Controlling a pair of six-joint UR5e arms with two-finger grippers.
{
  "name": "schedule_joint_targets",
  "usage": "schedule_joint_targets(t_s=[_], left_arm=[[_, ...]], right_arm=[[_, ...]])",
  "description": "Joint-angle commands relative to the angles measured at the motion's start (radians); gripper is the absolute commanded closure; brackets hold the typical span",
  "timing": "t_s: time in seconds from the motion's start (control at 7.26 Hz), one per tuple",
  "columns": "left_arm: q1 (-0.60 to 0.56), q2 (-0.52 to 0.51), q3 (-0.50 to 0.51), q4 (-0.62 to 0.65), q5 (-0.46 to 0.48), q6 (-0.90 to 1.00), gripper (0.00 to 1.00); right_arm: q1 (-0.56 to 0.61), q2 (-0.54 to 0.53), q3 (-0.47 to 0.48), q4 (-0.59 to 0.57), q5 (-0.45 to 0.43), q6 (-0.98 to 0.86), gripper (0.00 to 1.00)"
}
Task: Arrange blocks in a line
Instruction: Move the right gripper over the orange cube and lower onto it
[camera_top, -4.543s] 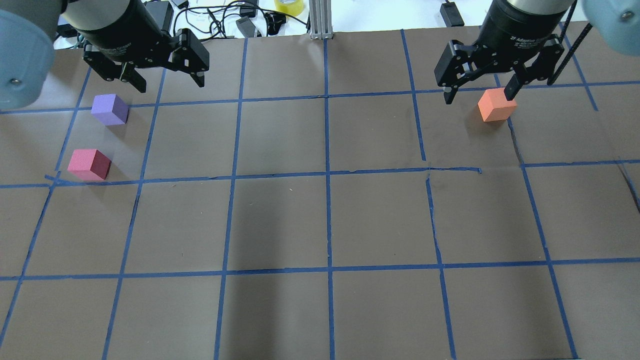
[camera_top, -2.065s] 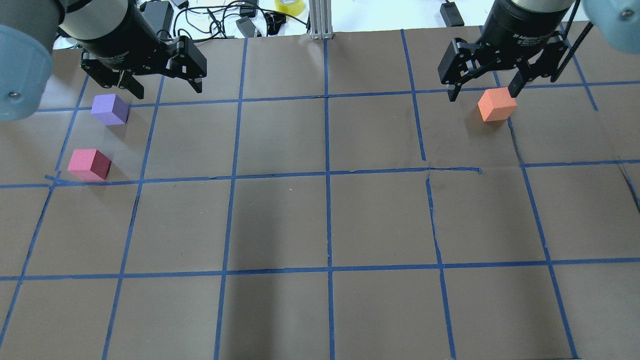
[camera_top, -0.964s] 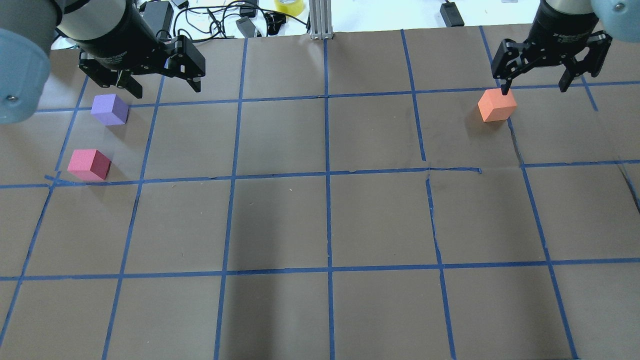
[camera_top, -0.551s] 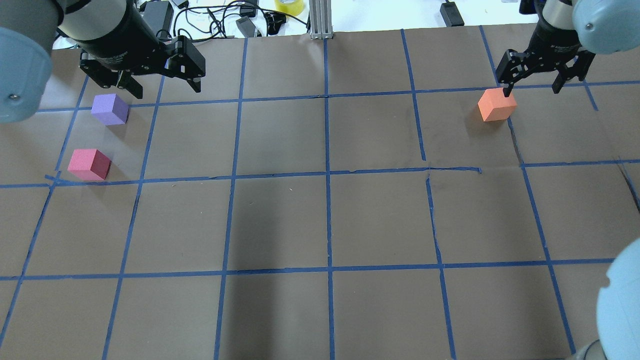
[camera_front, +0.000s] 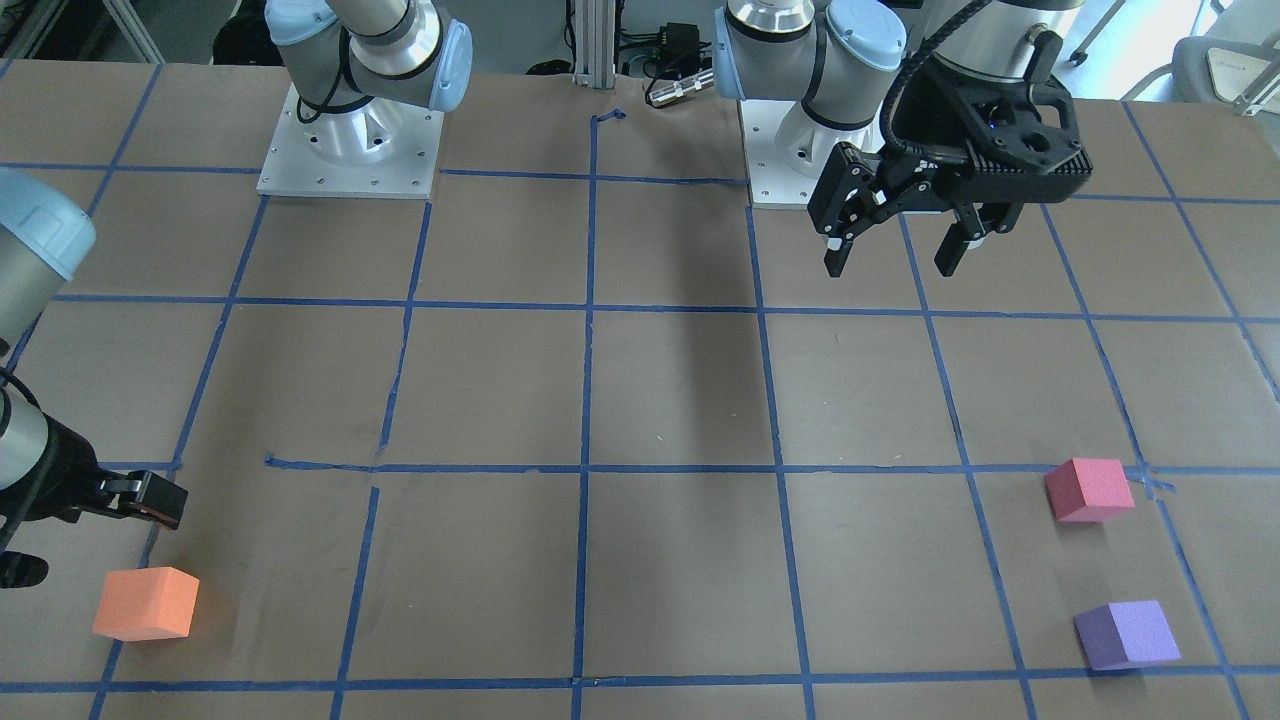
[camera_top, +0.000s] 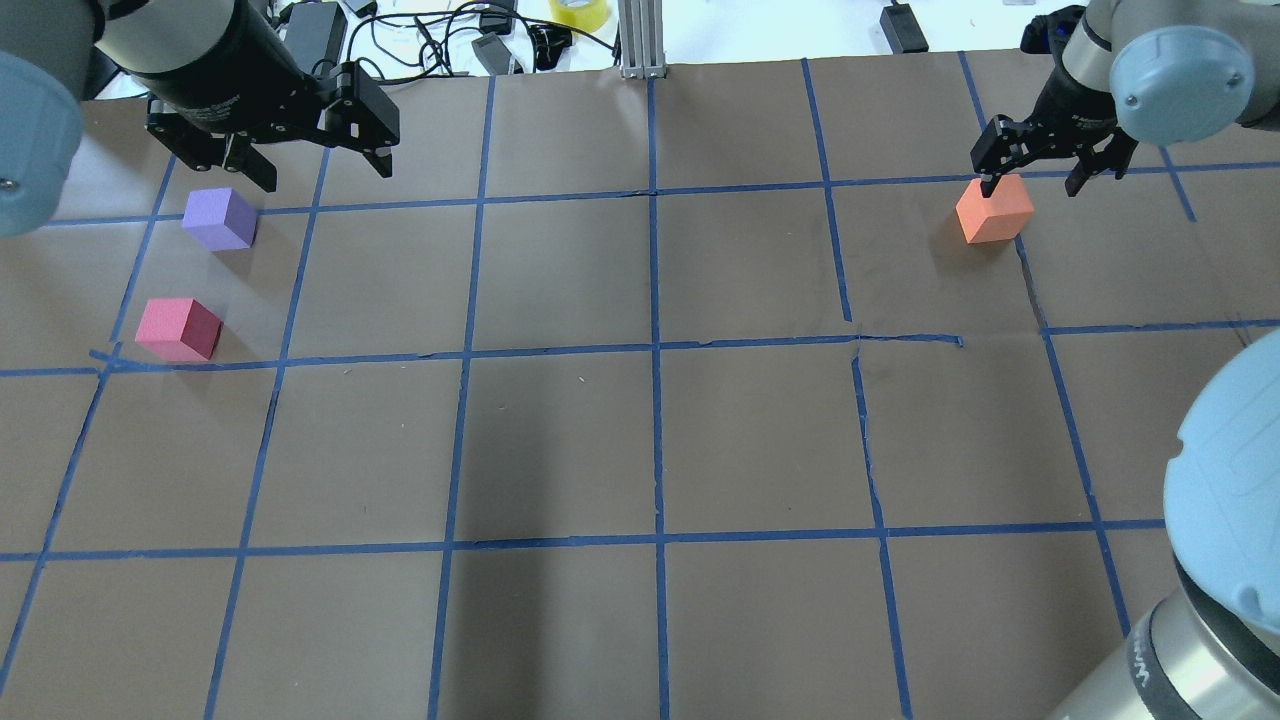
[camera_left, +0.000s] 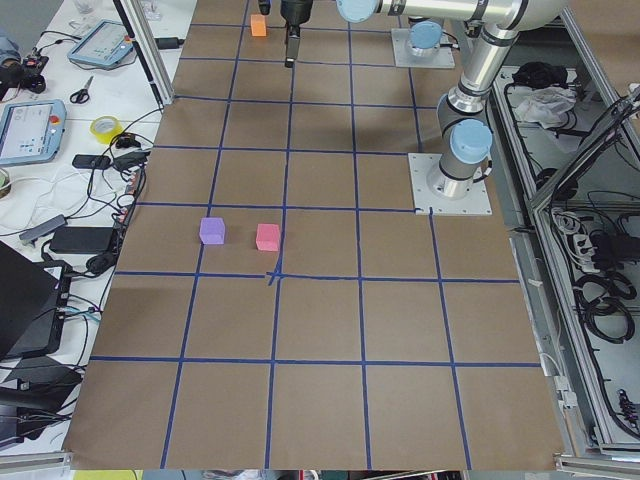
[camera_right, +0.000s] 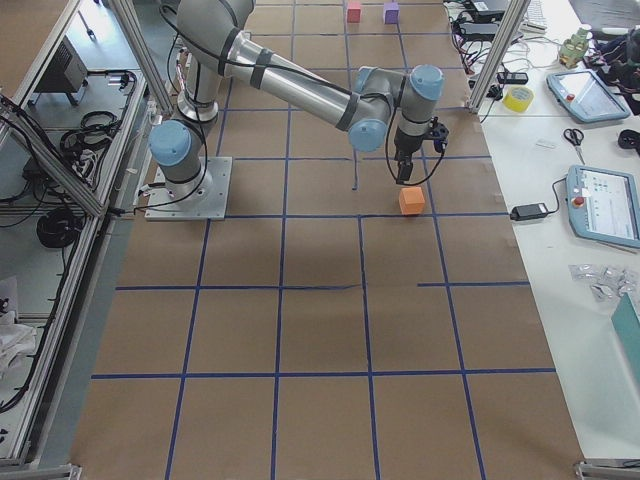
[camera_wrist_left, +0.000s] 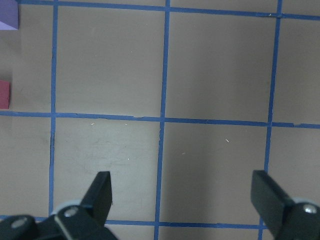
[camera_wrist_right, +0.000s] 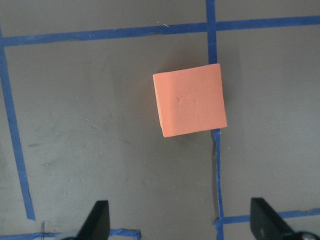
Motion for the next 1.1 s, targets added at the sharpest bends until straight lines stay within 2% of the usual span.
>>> schedule_joint_targets(t_s=[0.0,0.14,0.96], left_arm=[[0.004,0.005,0.0,-0.009,-0.001,0.002,0.0],[0.0,0.01,-0.006,-0.018,0.002,0.003,0.0],[-0.007,0.018,-0.012,-0.069,0.008,0.003,0.0]], right_arm=[[-0.002,0.062,0.0,-0.103,0.015,-0.052,0.0],[-0.014,0.092,0.002,-0.132,0.015,-0.117,0.0],[-0.033,0.191,0.002,-0.238,0.05,-0.184,0.0]])
